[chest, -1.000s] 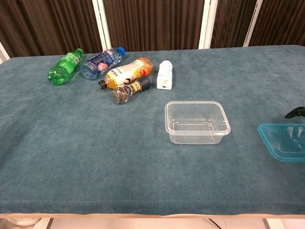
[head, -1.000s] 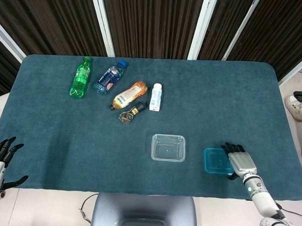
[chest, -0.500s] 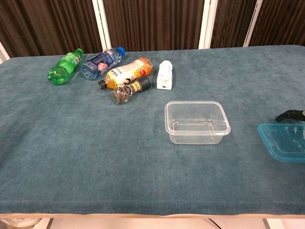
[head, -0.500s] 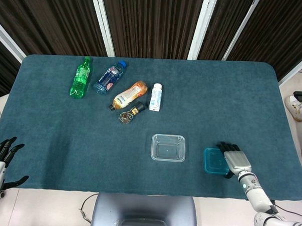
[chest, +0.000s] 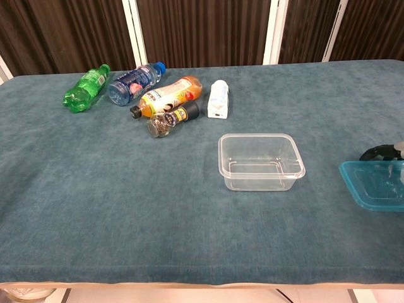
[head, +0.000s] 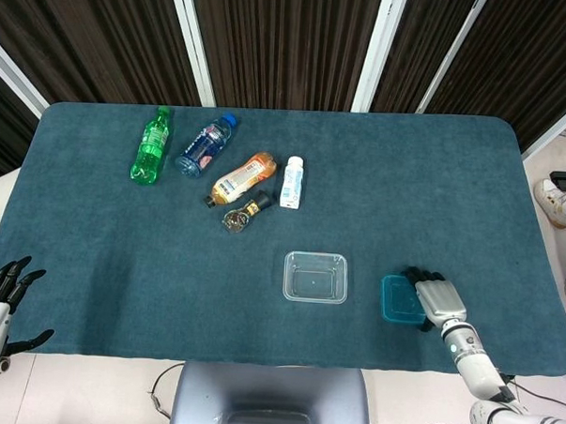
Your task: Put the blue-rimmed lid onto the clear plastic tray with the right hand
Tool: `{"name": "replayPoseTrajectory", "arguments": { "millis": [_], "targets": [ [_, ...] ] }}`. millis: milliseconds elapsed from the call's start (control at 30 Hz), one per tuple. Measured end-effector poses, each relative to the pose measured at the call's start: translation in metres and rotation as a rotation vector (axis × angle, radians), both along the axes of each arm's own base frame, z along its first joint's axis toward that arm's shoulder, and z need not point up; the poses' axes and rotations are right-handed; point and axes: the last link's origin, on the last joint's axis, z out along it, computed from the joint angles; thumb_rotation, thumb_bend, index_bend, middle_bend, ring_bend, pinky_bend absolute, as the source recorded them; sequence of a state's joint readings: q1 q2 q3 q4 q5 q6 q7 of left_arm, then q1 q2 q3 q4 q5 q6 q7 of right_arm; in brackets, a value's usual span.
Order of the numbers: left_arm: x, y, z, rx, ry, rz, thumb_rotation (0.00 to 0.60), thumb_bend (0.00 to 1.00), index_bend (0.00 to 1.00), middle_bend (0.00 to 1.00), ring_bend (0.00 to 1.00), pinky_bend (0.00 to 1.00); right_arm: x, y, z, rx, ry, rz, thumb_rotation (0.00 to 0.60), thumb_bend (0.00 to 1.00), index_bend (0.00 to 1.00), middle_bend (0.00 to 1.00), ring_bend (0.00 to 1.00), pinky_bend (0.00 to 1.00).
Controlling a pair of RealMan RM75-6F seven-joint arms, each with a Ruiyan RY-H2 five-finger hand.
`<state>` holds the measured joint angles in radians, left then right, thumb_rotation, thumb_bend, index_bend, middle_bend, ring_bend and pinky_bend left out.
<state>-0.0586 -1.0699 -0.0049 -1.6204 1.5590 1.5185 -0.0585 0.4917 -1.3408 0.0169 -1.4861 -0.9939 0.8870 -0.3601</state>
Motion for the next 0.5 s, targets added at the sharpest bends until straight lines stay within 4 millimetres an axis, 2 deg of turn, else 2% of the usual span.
{"name": "replayPoseTrajectory", "arguments": {
  "millis": [133,333,500],
  "targets": [
    [0.000,0.000,0.000,0.001,-0.002,0.000,0.600,0.44,0.19,0.04,0.00,0.24,0.001,0.001,0.007,-0.046,-0.011,0.016,0.600,0.36,0.58,0.62,0.71,0.74],
    [0.000,0.000,0.000,-0.001,-0.001,-0.002,0.600,0.44,0.19,0.04,0.00,0.24,0.004,0.009,0.026,-0.114,-0.040,0.043,0.600,0.36,0.58,0.62,0.71,0.74],
    [0.001,0.000,-0.001,-0.004,0.002,-0.002,0.600,0.44,0.19,0.04,0.00,0.24,0.016,0.020,0.040,-0.161,-0.098,0.094,0.600,0.36,0.58,0.62,0.71,0.74]
  ]
}}
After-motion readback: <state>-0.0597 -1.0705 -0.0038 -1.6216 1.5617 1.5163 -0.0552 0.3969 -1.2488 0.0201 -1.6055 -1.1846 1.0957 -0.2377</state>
